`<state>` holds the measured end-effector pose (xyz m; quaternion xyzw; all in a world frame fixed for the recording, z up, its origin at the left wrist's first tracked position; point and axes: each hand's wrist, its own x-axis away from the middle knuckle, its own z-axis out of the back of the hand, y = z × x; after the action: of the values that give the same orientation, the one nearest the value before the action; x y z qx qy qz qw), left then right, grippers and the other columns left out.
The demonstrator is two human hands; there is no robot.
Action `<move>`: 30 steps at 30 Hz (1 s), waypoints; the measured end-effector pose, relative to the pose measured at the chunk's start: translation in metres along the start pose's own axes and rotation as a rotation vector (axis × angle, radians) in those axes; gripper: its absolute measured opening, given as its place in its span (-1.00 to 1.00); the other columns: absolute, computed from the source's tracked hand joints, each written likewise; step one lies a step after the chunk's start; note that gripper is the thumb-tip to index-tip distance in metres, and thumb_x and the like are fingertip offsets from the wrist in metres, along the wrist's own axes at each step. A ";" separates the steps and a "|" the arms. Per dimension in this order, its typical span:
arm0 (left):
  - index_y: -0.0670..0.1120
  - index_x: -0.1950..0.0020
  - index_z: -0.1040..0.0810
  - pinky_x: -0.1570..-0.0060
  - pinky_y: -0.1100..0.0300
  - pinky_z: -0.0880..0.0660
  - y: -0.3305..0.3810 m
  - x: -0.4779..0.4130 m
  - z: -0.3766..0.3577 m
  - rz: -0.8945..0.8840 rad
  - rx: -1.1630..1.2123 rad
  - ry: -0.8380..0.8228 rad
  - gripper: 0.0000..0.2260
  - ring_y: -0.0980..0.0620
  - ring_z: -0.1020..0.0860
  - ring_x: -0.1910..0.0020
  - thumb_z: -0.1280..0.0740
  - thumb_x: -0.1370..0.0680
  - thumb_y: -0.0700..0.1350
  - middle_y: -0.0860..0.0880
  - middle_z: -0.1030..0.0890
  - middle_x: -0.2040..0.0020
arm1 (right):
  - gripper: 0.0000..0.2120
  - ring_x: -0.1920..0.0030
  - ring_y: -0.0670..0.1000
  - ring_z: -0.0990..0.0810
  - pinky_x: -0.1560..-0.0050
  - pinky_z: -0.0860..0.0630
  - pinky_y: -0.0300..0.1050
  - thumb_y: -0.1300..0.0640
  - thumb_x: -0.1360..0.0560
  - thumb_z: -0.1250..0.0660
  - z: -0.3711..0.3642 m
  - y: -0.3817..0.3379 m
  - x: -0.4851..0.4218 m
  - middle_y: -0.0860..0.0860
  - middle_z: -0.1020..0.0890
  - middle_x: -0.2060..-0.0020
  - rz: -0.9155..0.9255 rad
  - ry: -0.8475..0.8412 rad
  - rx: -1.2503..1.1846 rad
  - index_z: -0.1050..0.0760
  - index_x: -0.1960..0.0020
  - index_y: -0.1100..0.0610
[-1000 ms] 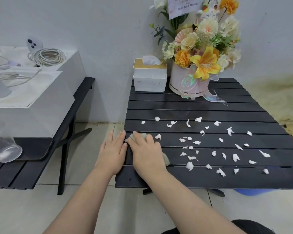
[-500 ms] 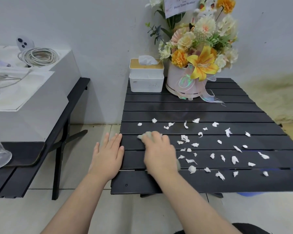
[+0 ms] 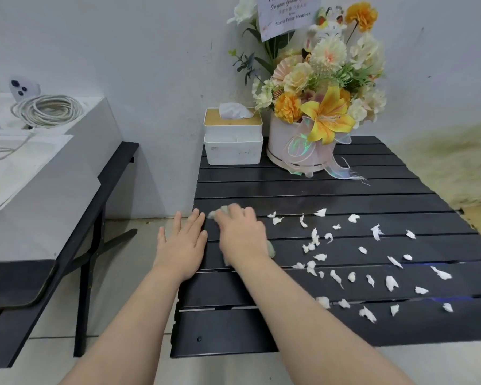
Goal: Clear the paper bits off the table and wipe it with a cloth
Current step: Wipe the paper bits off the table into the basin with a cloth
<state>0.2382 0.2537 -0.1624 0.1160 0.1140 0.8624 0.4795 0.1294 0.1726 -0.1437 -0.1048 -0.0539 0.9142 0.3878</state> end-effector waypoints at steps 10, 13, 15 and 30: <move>0.11 -0.51 0.08 -0.46 -0.10 0.22 0.000 0.000 -0.001 -0.007 -0.060 0.027 -0.55 0.03 0.23 -0.52 0.13 -0.62 0.04 0.18 0.10 -0.54 | -0.66 -0.16 0.14 -0.34 0.09 -0.37 0.03 0.17 -0.53 -0.13 0.007 -0.001 0.002 0.07 -0.39 -0.23 -0.040 0.147 0.017 -0.32 -0.30 0.06; 0.11 -0.51 0.08 -0.46 -0.09 0.21 -0.001 0.000 0.000 -0.011 -0.074 0.020 -0.55 0.04 0.22 -0.52 0.14 -0.61 0.05 0.18 0.09 -0.54 | -0.66 -0.17 0.14 -0.32 0.05 -0.31 0.04 0.17 -0.54 -0.14 0.001 0.008 0.006 0.02 -0.40 -0.25 0.016 0.069 0.015 -0.33 -0.31 0.02; 0.12 -0.51 0.07 -0.46 -0.10 0.22 0.001 0.001 0.003 -0.007 -0.083 0.006 -0.55 0.04 0.22 -0.52 0.14 -0.61 0.05 0.18 0.09 -0.54 | -0.59 -0.17 0.15 -0.32 0.02 -0.32 0.04 0.22 -0.50 -0.17 0.010 0.046 0.002 0.00 -0.38 -0.28 -0.103 0.036 0.047 -0.31 -0.33 0.00; 0.00 -0.52 0.13 -0.46 0.09 0.23 0.062 0.071 -0.025 -0.141 -0.060 0.074 -0.52 0.07 0.22 -0.52 0.15 -0.61 0.04 0.05 0.14 -0.56 | -0.58 -0.19 0.13 -0.30 0.05 -0.37 0.02 0.25 -0.49 -0.16 0.029 0.086 0.025 0.06 -0.37 -0.22 -0.144 -0.015 0.097 -0.29 -0.33 0.02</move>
<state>0.1443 0.2801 -0.1609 0.0610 0.1136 0.8331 0.5378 0.0461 0.1303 -0.1343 -0.0748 -0.0201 0.8861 0.4569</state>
